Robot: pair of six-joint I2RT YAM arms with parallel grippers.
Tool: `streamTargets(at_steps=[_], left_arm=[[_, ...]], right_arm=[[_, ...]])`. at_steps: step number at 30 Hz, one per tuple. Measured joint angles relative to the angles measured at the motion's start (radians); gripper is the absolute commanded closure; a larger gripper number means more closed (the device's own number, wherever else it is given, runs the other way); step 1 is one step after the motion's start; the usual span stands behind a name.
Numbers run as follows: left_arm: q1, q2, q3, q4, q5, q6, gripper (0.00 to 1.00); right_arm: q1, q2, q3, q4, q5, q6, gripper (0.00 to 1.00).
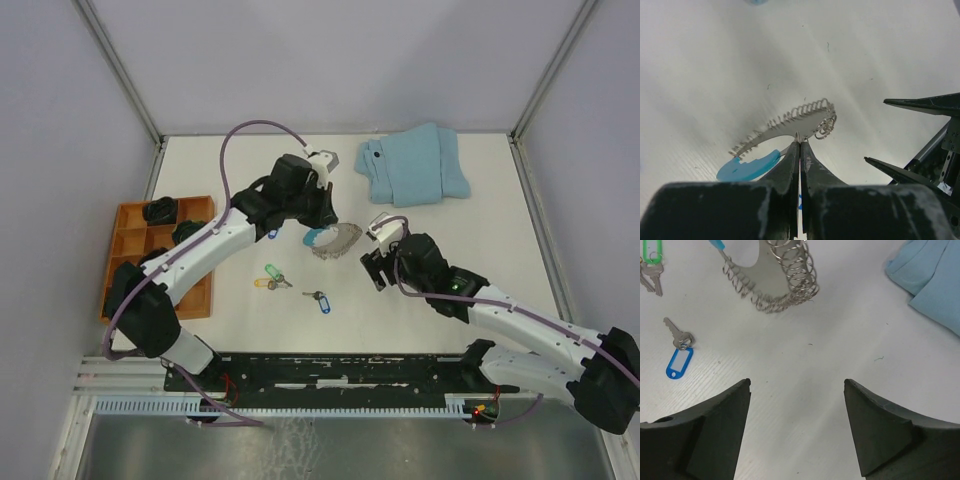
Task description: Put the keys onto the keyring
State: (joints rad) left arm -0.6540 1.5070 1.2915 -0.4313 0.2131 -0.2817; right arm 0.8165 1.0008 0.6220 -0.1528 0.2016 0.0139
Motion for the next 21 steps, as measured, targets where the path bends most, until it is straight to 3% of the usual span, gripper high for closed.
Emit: streamTargets(at_steps=[8,13,21], left_arm=[[-0.158,0.118,0.035,-0.061,-0.027,0.059,0.97],[-0.176,0.136,-0.015,-0.069,-0.023,0.063,0.97],[-0.162,0.109,-0.021,-0.069,-0.019,0.122,0.97]], right_arm=[[-0.074,-0.016,-0.005,0.037,-0.093,-0.031,0.22],[-0.110,-0.047,-0.041,0.069,-0.167,-0.040,0.26],[-0.128,-0.025,-0.096,0.138,-0.332,-0.073,0.46]])
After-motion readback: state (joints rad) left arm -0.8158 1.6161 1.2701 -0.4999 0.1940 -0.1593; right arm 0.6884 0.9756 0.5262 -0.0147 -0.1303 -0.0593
